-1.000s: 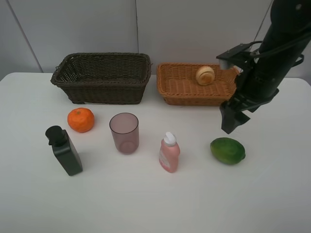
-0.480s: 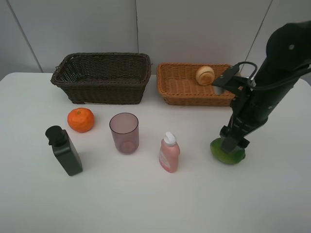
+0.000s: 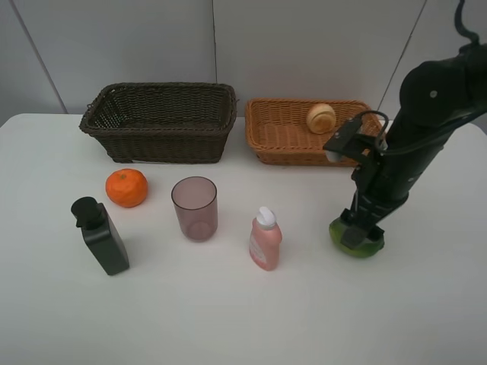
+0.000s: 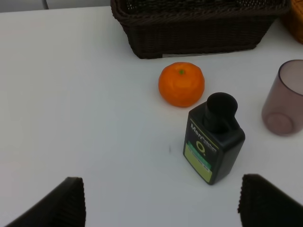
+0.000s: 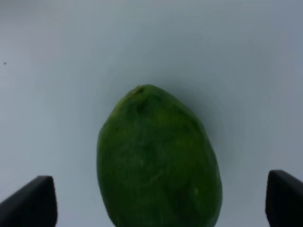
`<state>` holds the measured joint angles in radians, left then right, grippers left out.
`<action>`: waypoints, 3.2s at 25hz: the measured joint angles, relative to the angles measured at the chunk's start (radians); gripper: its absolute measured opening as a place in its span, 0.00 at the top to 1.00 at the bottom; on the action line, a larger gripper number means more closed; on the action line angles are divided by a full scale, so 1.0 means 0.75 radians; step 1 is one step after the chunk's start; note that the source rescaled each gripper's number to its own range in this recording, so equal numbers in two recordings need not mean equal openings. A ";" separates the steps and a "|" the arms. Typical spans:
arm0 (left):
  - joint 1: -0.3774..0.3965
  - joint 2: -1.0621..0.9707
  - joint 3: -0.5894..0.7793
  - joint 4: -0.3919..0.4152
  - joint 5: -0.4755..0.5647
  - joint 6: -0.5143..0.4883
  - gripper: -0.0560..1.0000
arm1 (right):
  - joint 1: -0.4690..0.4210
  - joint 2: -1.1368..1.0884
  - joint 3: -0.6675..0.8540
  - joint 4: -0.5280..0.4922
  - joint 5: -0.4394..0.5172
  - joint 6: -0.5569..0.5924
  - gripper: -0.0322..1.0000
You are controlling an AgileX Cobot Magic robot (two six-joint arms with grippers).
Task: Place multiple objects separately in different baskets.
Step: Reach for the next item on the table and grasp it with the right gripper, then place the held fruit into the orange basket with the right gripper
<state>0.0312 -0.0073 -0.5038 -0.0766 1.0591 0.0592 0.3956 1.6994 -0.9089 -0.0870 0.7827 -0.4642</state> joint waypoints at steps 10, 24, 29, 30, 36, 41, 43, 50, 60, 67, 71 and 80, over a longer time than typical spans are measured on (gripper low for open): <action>0.000 0.000 0.000 0.000 0.000 0.000 0.14 | -0.001 0.081 0.000 -0.010 -0.054 0.000 0.00; 0.000 0.000 0.000 0.000 0.000 0.000 0.14 | -0.001 0.185 0.000 -0.029 -0.085 0.000 0.02; 0.000 0.000 0.000 0.000 0.000 0.000 0.14 | -0.001 0.223 0.000 -0.034 -0.095 0.000 0.03; 0.000 0.000 0.000 0.000 0.000 0.000 0.14 | -0.001 0.232 0.000 -0.034 -0.097 0.000 0.03; 0.000 0.000 0.000 0.000 0.000 0.000 0.14 | -0.001 0.247 0.000 -0.035 -0.115 0.000 0.16; 0.000 0.000 0.000 0.000 0.000 0.000 0.14 | -0.001 0.247 0.000 -0.033 -0.115 0.002 0.48; 0.000 0.000 0.000 0.000 0.000 0.000 0.14 | -0.001 0.247 0.000 -0.033 -0.112 0.002 0.48; 0.000 0.000 0.000 0.000 0.000 0.000 0.14 | -0.001 0.247 0.000 -0.033 -0.102 0.003 0.48; 0.000 0.000 0.000 0.000 0.000 0.000 0.14 | -0.001 0.247 0.000 -0.033 -0.102 0.004 0.48; 0.000 0.000 0.000 0.000 0.000 0.000 0.14 | -0.001 0.247 0.000 -0.033 -0.102 0.004 0.48; 0.000 0.000 0.000 0.000 0.000 0.000 0.14 | -0.001 0.247 0.000 -0.028 -0.102 0.004 0.48; 0.000 0.000 0.000 0.000 0.000 0.000 0.14 | -0.001 0.200 0.000 -0.023 -0.102 0.004 0.48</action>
<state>0.0312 -0.0073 -0.5038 -0.0766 1.0591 0.0592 0.3947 1.8495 -0.9089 -0.1042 0.7060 -0.4612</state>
